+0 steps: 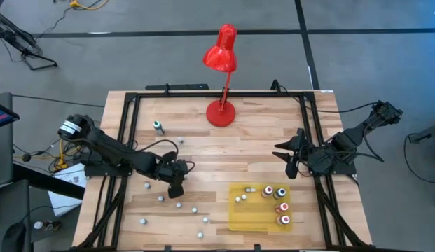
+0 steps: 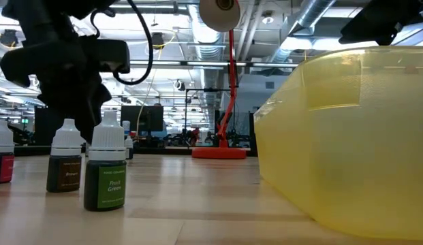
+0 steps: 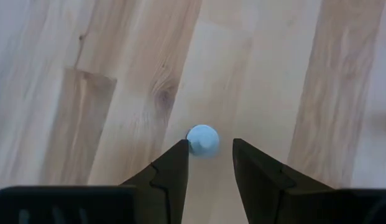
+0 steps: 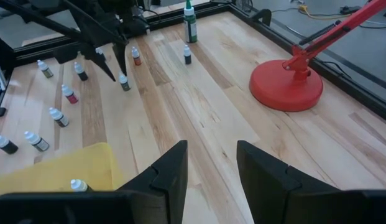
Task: Pick & Place food coloring
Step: Put the green food coloring into the yellow bin
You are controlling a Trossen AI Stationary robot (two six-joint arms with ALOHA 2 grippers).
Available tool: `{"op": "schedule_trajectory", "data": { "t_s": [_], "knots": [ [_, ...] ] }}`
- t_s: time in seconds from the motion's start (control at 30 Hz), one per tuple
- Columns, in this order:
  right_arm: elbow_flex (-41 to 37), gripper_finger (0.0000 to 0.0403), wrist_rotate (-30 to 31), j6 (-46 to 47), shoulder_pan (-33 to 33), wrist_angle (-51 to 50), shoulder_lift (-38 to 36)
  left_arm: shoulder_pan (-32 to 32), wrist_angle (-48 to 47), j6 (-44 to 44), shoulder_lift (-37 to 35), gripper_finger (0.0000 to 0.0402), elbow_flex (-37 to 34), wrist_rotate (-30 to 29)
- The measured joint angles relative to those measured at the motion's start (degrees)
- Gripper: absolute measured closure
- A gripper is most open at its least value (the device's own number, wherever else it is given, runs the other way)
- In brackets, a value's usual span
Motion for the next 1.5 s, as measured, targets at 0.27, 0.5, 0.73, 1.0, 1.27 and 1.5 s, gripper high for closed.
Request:
{"op": "schedule_trajectory", "data": {
  "t_s": [0.27, 0.5, 0.73, 1.0, 1.27, 1.5],
  "knots": [
    [0.0, 0.0274, 0.0, 0.0, 0.0, 0.0, 0.0, 0.0, 4.0, 1.2, 0.0, 0.0284, -1.9, -1.8],
    [0.0, 0.0274, 0.0, 0.0, 0.0, 0.0, 0.0, 0.0, 5.2, 3.2, 0.0, 0.0285, -1.9, -2.7],
    [0.0, 0.0274, 0.0, 0.0, 0.0, 0.0, 0.0, 0.0, 5.1, 3.2, 0.0, 0.0318, -1.9, -2.6],
    [0.0, 0.0274, 0.0, 0.0, 0.0, 0.0, 0.0, 0.9, 5.0, 1.2, 0.0, 0.0367, -1.8, 0.3],
    [0.0, 0.0274, 0.0, 0.0, 0.0, 0.0, 0.0, 0.9, 4.3, 2.5, 0.2, 0.0364, 0.6, 0.1],
    [0.0, 0.0274, 0.0, 0.0, 0.0, 0.0, 0.0, 0.9, 1.6, 8.7, 0.2, 0.0365, 9.8, -4.4]
  ]
}}
